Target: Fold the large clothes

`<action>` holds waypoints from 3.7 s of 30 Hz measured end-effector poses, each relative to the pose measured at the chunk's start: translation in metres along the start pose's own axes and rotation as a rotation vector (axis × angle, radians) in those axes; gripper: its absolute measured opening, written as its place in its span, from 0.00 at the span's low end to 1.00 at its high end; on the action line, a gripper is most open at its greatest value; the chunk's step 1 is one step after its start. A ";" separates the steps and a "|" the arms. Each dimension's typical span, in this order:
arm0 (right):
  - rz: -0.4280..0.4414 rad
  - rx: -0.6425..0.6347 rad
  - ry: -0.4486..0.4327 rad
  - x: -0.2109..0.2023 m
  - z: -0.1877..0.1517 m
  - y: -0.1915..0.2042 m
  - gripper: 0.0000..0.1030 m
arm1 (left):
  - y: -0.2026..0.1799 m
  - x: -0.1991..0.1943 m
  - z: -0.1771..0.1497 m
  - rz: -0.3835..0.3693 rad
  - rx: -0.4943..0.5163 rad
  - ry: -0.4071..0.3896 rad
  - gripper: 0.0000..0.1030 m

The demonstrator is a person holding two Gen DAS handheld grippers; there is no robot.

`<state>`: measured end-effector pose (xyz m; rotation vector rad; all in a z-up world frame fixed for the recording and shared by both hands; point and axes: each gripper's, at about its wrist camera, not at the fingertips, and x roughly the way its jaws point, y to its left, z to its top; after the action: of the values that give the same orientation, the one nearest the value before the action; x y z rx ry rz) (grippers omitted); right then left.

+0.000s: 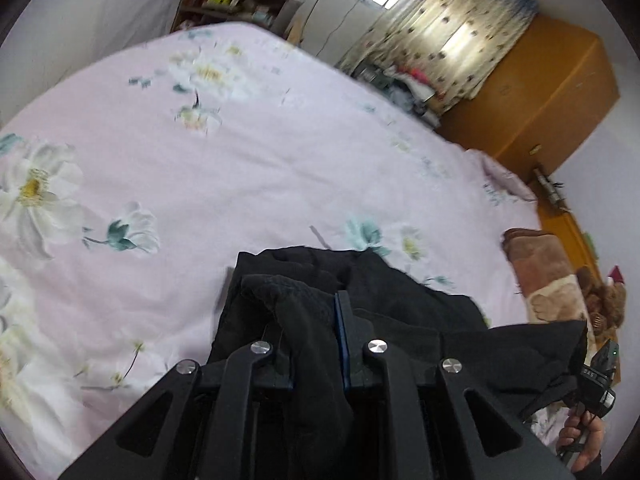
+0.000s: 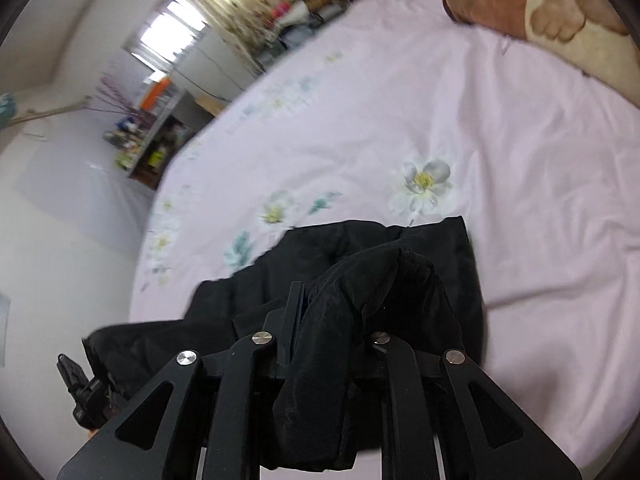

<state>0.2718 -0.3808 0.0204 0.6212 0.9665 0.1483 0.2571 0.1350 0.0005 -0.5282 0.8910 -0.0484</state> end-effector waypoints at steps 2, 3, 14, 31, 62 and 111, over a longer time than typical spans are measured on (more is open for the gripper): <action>-0.031 0.022 0.047 0.035 0.010 -0.008 0.20 | 0.005 0.030 0.002 0.030 0.002 0.037 0.18; -0.035 0.038 0.061 0.047 0.012 -0.013 0.22 | 0.007 0.042 0.002 0.035 -0.004 0.052 0.19; 0.207 0.155 0.034 0.030 0.039 -0.037 0.68 | 0.019 0.019 0.022 -0.180 -0.061 0.056 0.56; 0.053 -0.186 -0.045 0.040 0.025 -0.019 0.69 | 0.021 0.052 0.034 -0.024 0.086 0.090 0.80; -0.321 -0.313 -0.059 0.147 0.012 -0.034 0.14 | -0.025 0.150 0.011 0.143 0.285 -0.059 0.35; -0.282 -0.506 -0.164 0.134 -0.038 0.054 0.47 | -0.119 0.135 -0.028 0.125 0.506 -0.071 0.72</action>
<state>0.3260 -0.2688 -0.0619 0.0285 0.8060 0.0836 0.3424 -0.0154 -0.0576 -0.0024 0.8035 -0.1362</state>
